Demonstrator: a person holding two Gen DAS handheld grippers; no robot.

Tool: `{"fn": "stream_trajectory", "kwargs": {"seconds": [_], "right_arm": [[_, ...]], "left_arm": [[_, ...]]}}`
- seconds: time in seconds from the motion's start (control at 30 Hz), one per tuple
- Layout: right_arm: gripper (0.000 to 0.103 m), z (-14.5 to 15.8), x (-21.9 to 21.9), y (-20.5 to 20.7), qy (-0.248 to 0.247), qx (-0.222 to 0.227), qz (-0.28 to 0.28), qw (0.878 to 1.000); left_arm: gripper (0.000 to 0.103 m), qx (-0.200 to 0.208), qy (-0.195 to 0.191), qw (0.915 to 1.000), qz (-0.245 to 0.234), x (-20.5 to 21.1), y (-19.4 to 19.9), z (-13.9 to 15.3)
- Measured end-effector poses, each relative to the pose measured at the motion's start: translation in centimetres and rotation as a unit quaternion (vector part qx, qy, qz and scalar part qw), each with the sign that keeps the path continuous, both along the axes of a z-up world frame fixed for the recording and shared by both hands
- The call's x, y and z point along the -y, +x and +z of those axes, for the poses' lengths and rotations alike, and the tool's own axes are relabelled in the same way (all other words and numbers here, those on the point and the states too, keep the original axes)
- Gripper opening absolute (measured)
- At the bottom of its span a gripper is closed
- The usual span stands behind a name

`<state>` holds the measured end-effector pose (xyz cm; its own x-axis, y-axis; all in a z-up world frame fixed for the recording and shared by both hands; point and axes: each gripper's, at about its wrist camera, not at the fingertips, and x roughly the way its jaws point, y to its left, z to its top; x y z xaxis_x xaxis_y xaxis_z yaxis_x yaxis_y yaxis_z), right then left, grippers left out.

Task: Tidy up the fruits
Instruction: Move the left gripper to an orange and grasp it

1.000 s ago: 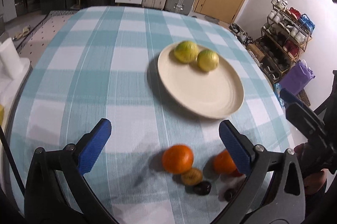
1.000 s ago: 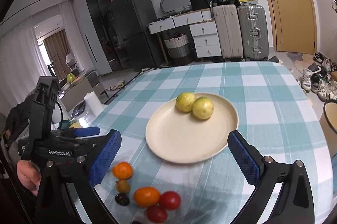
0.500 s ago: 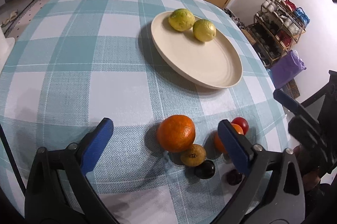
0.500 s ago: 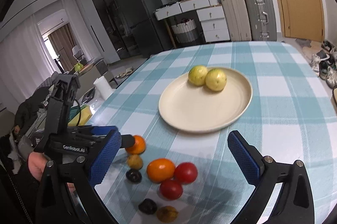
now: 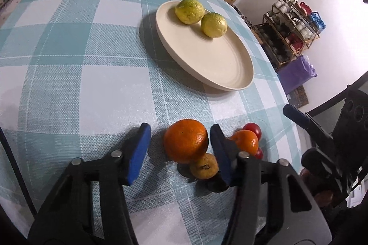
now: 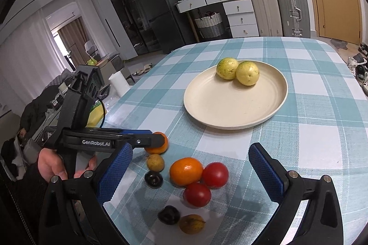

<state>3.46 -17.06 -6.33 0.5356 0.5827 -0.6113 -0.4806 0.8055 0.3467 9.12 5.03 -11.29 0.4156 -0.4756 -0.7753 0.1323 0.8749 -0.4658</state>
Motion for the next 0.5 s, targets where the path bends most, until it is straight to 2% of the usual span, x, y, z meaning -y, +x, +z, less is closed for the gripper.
{"fn": "stream_trajectory", "kwargs": {"seconds": [0.07,0.23,0.4,0.5], "right_arm": [[0.103,0.0,-0.3,-0.1,-0.004,-0.001,0.004,1.0],[0.103,-0.1,-1.1,-0.7,-0.022,-0.003,0.018,1.0],[0.103,-0.5,-2.3,-1.0,-0.066,0.0,0.018,0.998],[0.103,-1.0,-2.9,-0.8,-0.065,-0.019,0.038,0.997]], "left_arm": [[0.036,-0.004,-0.02,0.9997,-0.011,0.0,0.1,-0.1],[0.036,0.006,0.0,0.9999,-0.014,0.4,-0.2,0.2],[0.036,0.008,0.006,1.0,-0.002,-0.3,-0.3,0.4],[0.036,0.012,0.005,0.9999,0.002,-0.8,-0.6,0.6]]}}
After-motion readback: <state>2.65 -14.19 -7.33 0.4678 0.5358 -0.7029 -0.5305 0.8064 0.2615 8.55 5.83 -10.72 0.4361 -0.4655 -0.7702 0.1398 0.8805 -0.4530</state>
